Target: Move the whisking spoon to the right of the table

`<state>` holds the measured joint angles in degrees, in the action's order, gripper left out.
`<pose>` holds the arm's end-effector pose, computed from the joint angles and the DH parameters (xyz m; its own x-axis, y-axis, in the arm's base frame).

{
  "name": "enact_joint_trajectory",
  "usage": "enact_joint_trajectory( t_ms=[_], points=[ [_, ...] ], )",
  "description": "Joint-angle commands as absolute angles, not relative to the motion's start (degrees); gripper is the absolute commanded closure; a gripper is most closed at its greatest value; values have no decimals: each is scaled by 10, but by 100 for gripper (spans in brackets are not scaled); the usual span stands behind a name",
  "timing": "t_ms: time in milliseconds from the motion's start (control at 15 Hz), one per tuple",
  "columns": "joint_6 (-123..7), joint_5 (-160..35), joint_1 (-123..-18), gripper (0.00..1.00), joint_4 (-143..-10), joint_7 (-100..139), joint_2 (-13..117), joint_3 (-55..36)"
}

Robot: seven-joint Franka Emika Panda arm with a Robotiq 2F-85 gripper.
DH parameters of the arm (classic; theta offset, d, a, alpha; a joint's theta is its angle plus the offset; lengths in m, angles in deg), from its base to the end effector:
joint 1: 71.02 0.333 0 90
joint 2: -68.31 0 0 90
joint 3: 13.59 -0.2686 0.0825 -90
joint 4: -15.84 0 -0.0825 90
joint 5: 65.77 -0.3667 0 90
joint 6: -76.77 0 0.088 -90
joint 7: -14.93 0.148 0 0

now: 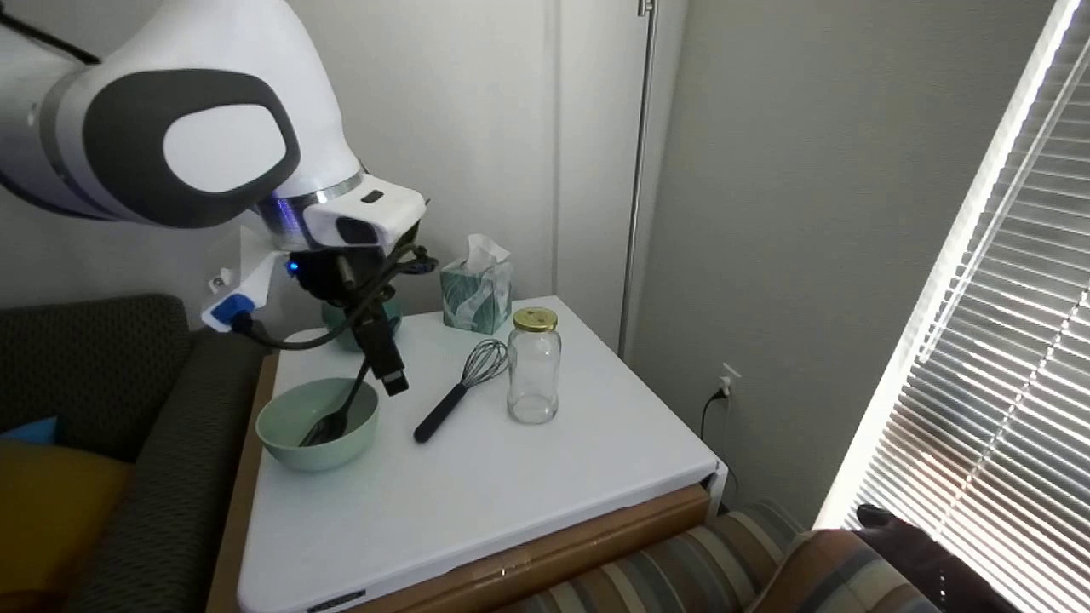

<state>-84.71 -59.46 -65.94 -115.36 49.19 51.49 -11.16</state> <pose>0.5400 0.0280 0.1754 0.8738 -0.4291 0.2286 -0.4248 -0.9025 -0.0705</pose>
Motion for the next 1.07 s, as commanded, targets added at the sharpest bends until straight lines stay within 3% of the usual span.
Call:
enact_joint_trajectory(
  t_ms=[0, 533, 1000],
  points=[
    [-893, -645, -670, 0, -1118, 424, 452, -114],
    [-883, -737, -756, 0, -982, 193, 335, -214],
    [-891, -724, -723, 0, -977, 213, 322, -183]
  ],
)
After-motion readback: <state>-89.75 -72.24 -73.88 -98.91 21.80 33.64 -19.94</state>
